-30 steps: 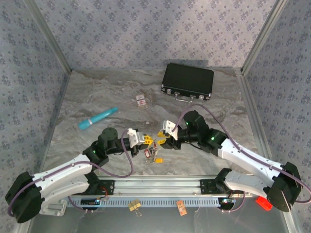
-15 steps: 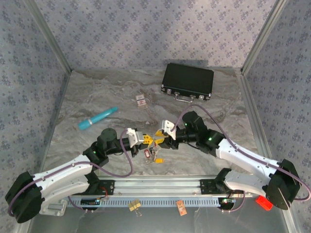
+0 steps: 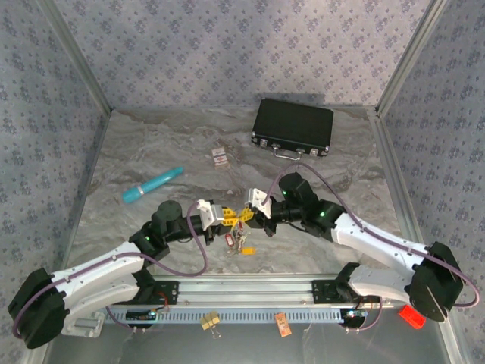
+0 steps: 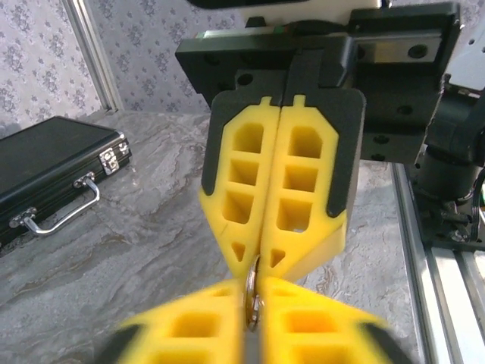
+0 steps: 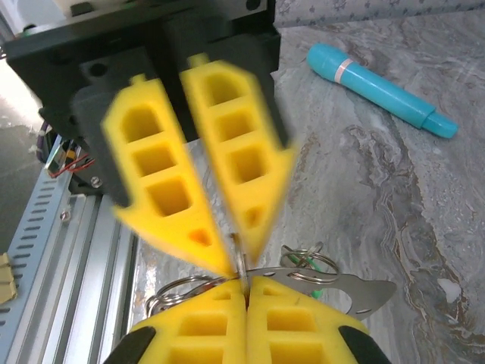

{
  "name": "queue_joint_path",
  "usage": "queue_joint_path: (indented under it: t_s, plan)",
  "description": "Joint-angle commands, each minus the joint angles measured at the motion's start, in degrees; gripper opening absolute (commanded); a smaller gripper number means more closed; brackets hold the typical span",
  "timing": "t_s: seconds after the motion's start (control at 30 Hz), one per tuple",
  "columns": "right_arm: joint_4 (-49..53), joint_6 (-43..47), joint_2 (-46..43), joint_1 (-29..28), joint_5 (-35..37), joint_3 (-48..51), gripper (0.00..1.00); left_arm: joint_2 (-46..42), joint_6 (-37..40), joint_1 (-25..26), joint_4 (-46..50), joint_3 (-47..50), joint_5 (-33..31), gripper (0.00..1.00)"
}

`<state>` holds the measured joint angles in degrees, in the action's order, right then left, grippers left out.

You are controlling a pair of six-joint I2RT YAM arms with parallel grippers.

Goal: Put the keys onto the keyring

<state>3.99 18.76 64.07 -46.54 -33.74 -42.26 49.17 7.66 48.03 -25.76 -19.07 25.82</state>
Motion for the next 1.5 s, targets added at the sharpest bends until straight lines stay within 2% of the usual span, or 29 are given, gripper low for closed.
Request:
queue_joint_path:
  t_s: [0.0, 0.07, 0.2, 0.3, 0.73, 1.0, 1.2, 1.33, 1.47]
  plan:
    - [6.4, 3.51, -0.18, -0.28, 1.64, -4.57, 0.0, -1.53, 1.86, 0.38, 3.84, -2.36, -1.36, 0.36]
    - [11.57, 5.89, 0.36, -0.46, 3.13, -6.92, 0.0, -1.88, 3.39, 0.35, 6.71, -3.33, -1.91, 0.4]
    - [20.75, 10.84, 2.16, -1.04, 6.19, -11.72, 0.0, -1.88, 6.02, 0.32, 12.63, -5.71, -2.62, 0.4]
    - [24.8, 13.18, 3.06, -1.38, 7.41, -14.35, 0.0, -1.85, 6.48, 0.37, 13.53, -6.37, -2.47, 0.4]
    - [30.19, 16.39, 7.15, -4.4, 10.98, -20.3, 0.0, -0.35, 6.42, 0.32, 12.7, -7.51, -0.11, 0.35]
    - [30.11, 16.71, 9.01, -6.07, 11.48, -21.99, 0.0, 0.4, 6.32, 0.31, 12.48, -7.6, 0.61, 0.23]
    - [28.13, 15.21, 7.83, -6.25, 10.97, -20.76, 0.0, -0.03, 6.49, 0.33, 12.7, -7.48, 0.99, 0.03]
    - [22.31, 10.99, 3.43, -4.04, 8.22, -15.63, 0.26, -0.72, 5.54, 0.31, 9.91, -5.94, 1.05, 0.0]
    - [16.03, 5.8, -0.77, -1.81, 5.87, -9.95, 0.34, -1.0, 2.95, 0.38, 3.95, -3.33, 0.65, 0.0]
